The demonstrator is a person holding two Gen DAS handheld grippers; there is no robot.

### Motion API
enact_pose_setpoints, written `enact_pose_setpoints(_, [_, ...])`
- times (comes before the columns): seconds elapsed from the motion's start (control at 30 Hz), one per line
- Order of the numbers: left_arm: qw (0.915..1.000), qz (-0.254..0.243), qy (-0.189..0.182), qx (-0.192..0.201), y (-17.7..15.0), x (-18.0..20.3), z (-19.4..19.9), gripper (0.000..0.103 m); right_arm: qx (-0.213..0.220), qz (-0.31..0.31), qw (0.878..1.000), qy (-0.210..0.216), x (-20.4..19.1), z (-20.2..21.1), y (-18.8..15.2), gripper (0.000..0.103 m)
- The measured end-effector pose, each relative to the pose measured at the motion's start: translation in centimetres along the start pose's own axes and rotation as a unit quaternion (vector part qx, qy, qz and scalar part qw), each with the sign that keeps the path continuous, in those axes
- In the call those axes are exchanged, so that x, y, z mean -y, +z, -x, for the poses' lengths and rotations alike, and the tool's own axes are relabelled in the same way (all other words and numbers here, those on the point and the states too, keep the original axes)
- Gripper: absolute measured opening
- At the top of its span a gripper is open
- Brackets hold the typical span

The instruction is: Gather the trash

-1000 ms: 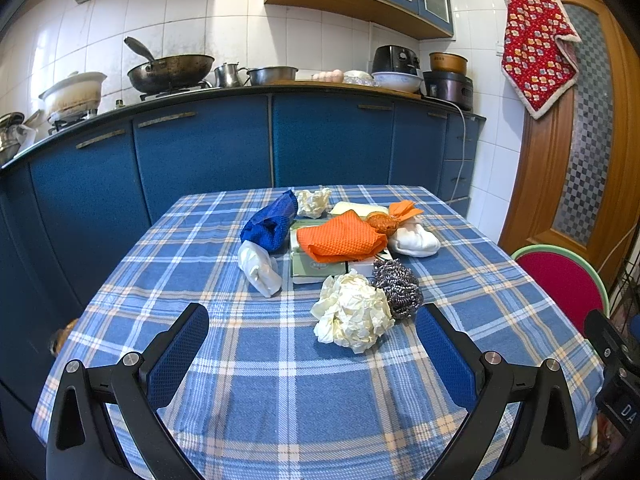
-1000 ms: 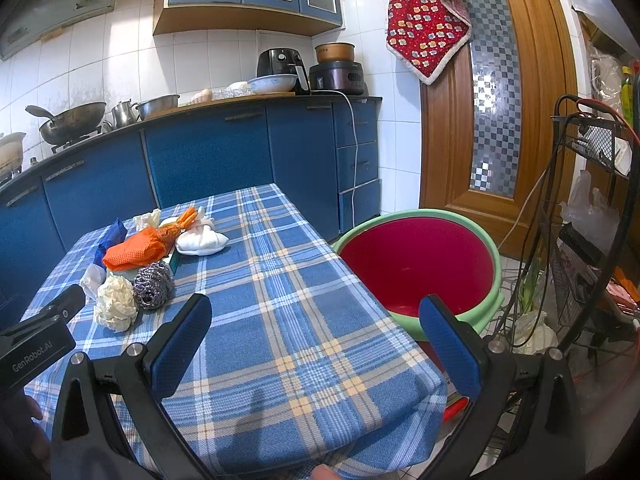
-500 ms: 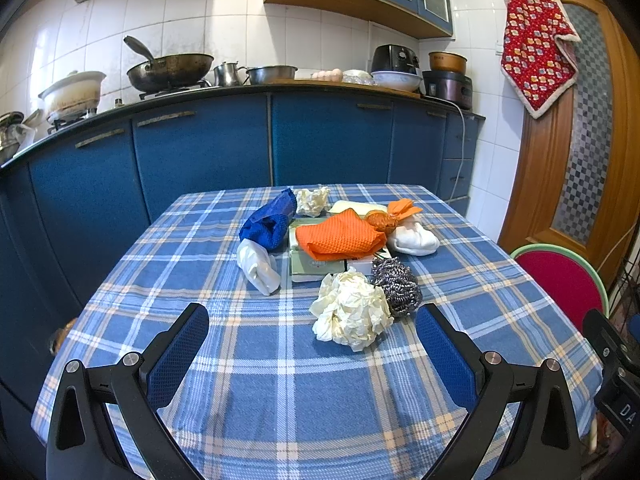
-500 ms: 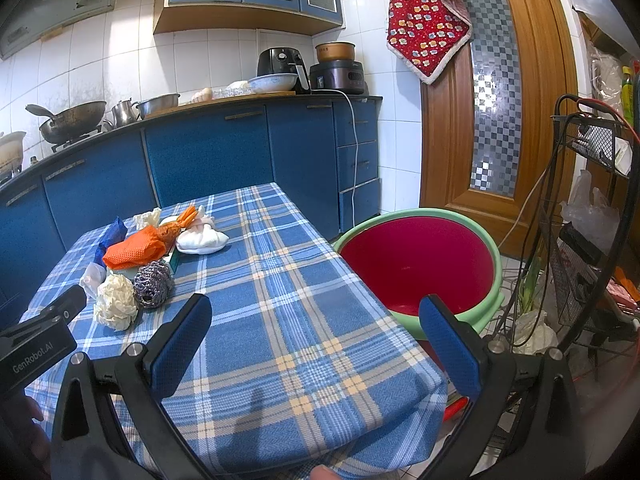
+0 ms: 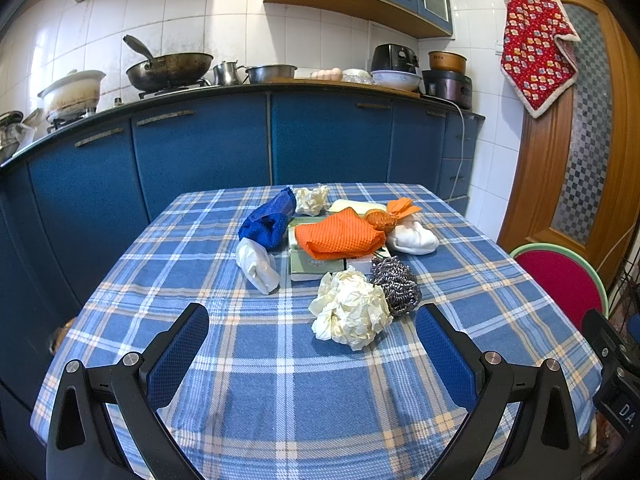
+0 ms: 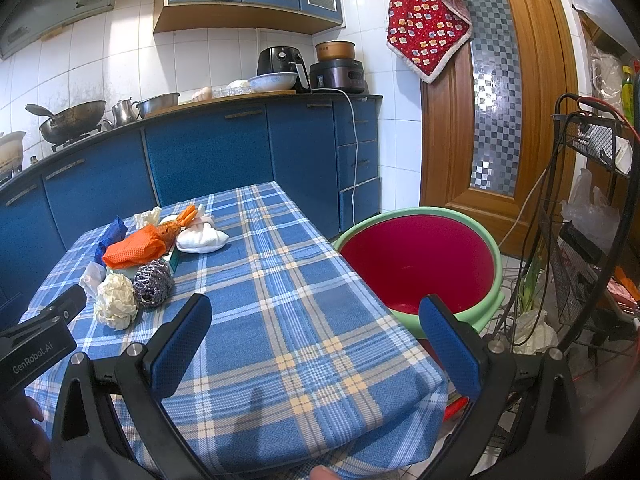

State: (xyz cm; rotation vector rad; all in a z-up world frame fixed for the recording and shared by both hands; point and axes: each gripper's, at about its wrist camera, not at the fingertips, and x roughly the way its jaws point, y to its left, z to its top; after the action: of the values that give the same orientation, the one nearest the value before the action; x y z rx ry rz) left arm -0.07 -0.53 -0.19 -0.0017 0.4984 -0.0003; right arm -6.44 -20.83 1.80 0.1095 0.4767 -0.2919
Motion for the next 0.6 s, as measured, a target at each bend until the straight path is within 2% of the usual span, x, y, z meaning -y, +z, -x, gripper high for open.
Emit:
enact_pose_setpoints(0.47, [1.0000,0.000,-0.007,-0.007,-0.18,0.23,-0.12,0.103,-0.002,0.000,1.000,0.001,0.00,0.09,0.08,0.102])
enact_pose_setpoints(0.6, [0.9998,0.006,-0.008,-0.019,0.33,-0.53,-0.60,0.103,-0.011,0.006,1.000,0.016,-0.47,-0.35,-0.13,0.102])
